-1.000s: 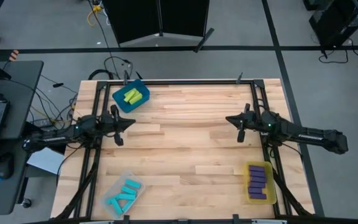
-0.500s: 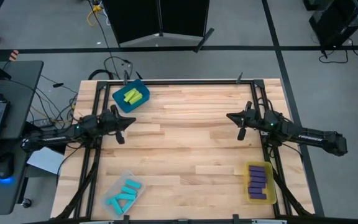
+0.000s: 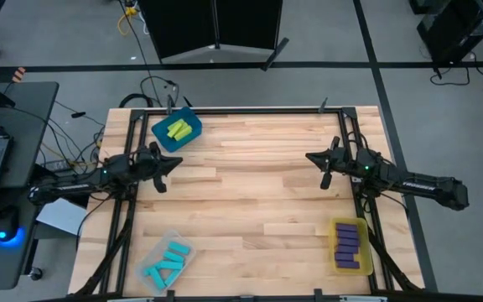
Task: Sort blocks
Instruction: Return to Home Position
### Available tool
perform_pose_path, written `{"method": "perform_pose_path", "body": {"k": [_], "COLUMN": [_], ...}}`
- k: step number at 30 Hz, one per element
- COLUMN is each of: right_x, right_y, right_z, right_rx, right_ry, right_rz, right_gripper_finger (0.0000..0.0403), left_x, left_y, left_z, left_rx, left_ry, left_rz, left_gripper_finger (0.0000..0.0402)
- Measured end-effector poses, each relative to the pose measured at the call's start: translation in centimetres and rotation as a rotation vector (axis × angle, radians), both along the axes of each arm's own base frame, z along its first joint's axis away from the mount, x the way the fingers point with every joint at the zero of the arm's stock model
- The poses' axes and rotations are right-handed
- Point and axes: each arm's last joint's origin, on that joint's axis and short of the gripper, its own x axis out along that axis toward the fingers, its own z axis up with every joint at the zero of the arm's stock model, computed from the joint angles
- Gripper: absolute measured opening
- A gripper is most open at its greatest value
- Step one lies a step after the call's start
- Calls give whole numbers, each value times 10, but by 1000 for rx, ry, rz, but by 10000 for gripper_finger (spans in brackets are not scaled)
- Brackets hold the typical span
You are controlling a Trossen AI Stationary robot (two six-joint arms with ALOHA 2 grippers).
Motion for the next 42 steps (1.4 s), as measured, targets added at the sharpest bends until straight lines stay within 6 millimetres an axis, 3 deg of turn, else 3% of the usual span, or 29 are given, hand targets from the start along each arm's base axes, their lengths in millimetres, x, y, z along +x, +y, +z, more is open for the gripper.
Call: {"method": "perform_pose_path", "body": {"k": [42], "right_x": [0], "right_y": [0], "right_z": [0], "right_rx": [0], "right_ry": [0], "right_rz": [1], "right_gripper_finger": [24], "left_x": [0], "left_y": [0], "left_z": [1], "left_rx": [3], "left_ry": [-13], "left_rz": [-6], "left_gripper_finger": [15]}}
